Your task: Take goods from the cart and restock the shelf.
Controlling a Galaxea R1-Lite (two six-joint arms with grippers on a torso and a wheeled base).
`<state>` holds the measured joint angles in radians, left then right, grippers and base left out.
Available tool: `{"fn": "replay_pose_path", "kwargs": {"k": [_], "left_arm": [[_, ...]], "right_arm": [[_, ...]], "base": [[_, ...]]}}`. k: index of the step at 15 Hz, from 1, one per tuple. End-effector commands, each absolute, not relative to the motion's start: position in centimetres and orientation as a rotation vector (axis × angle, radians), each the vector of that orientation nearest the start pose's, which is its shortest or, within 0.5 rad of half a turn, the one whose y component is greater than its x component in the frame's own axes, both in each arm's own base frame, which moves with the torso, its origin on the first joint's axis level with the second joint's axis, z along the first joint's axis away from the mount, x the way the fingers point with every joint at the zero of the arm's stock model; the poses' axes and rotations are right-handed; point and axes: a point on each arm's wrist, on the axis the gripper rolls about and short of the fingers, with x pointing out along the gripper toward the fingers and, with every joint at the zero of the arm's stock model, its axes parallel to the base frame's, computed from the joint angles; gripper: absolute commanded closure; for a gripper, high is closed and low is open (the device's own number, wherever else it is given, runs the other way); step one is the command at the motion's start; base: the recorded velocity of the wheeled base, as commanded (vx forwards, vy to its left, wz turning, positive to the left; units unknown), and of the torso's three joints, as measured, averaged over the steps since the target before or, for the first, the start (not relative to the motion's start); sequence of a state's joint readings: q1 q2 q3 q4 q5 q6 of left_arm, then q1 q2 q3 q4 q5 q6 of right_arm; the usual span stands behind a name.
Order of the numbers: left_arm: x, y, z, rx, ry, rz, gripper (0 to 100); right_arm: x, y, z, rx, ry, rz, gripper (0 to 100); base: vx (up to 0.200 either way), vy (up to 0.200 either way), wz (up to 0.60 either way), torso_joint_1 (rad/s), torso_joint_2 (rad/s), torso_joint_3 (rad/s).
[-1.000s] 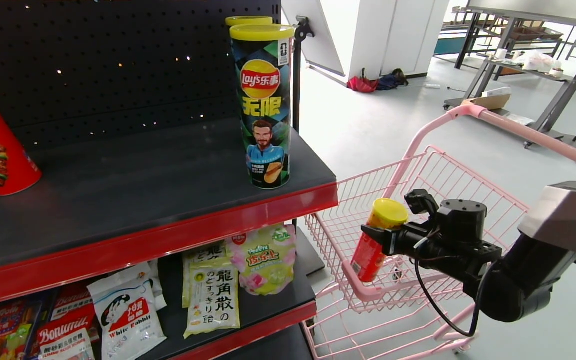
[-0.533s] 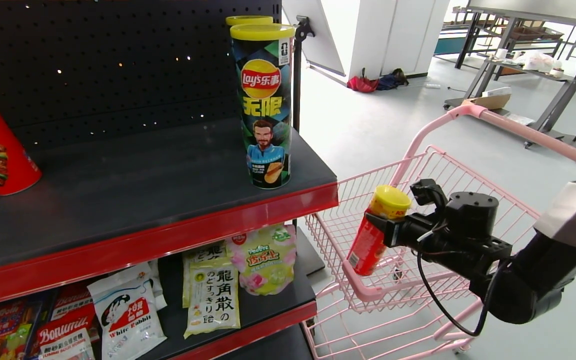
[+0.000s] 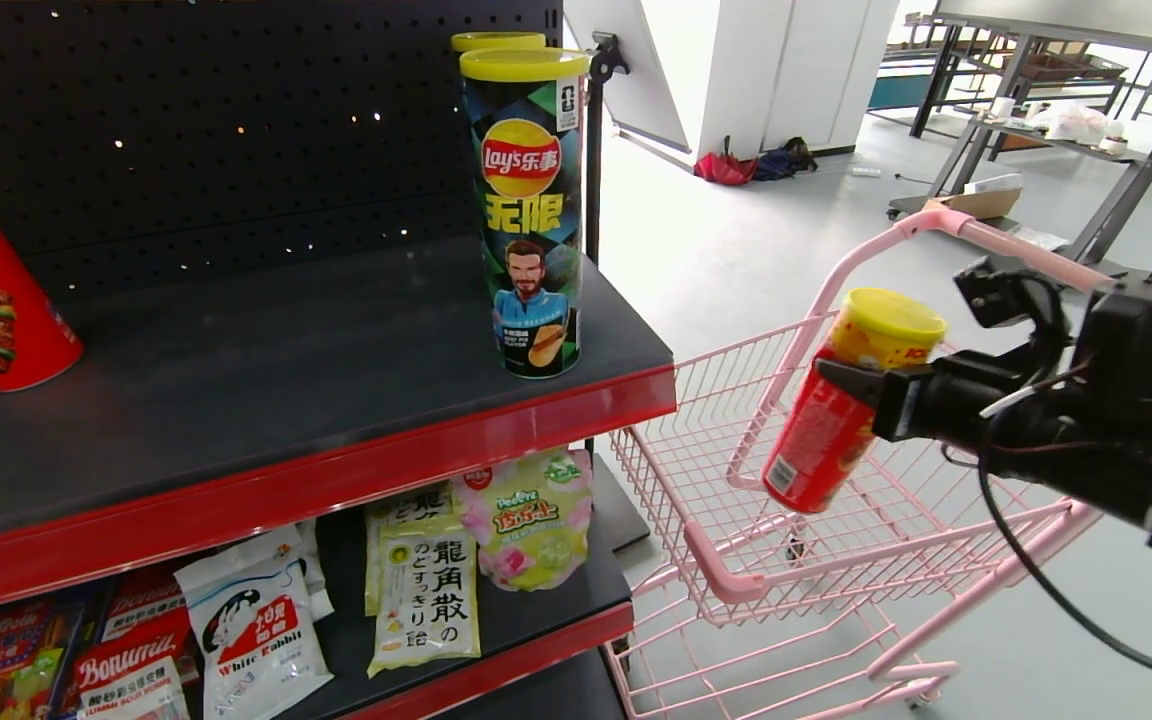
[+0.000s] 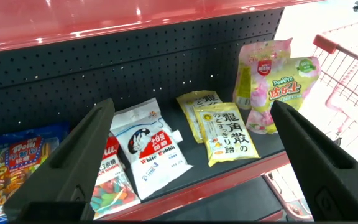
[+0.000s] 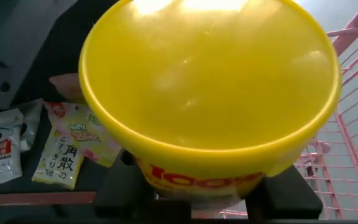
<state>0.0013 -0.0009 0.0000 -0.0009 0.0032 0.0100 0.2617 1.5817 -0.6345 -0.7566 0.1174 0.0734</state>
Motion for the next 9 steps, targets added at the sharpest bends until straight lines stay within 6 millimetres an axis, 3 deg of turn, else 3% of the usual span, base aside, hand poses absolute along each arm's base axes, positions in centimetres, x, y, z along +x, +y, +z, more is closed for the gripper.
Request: {"fn": "replay_pose_path", "kwargs": {"k": [1, 4, 5, 7, 9], "left_arm": [[-2.3, 0.0, 7.6, 0.008, -0.002, 0.005, 0], [-2.3, 0.0, 7.6, 0.006, -0.002, 0.005, 0], [-2.3, 0.0, 7.6, 0.006, -0.002, 0.005, 0], [-2.3, 0.0, 7.6, 0.008, -0.002, 0.005, 0], [-2.3, 0.0, 7.6, 0.008, -0.002, 0.005, 0]], "right_arm": [[17.0, 4.4, 26.3, 0.013, 0.035, 0.319, 100], [8.7, 1.9, 27.3, 0.010, 0.038, 0.178, 100], [7.3, 1.6, 27.0, 0.008, 0.051, 0.159, 100], [0.3, -0.1, 24.7, -0.028, 0.130, 0.118, 100], [-2.4, -0.8, 23.1, -0.046, 0.143, 0.077, 100]], "base": [[0.000, 0.000, 0.00, 0.000, 0.00, 0.000], [0.000, 0.000, 0.00, 0.000, 0.00, 0.000], [0.000, 0.000, 0.00, 0.000, 0.00, 0.000], [0.000, 0.000, 0.00, 0.000, 0.00, 0.000], [0.000, 0.000, 0.00, 0.000, 0.00, 0.000]]}}
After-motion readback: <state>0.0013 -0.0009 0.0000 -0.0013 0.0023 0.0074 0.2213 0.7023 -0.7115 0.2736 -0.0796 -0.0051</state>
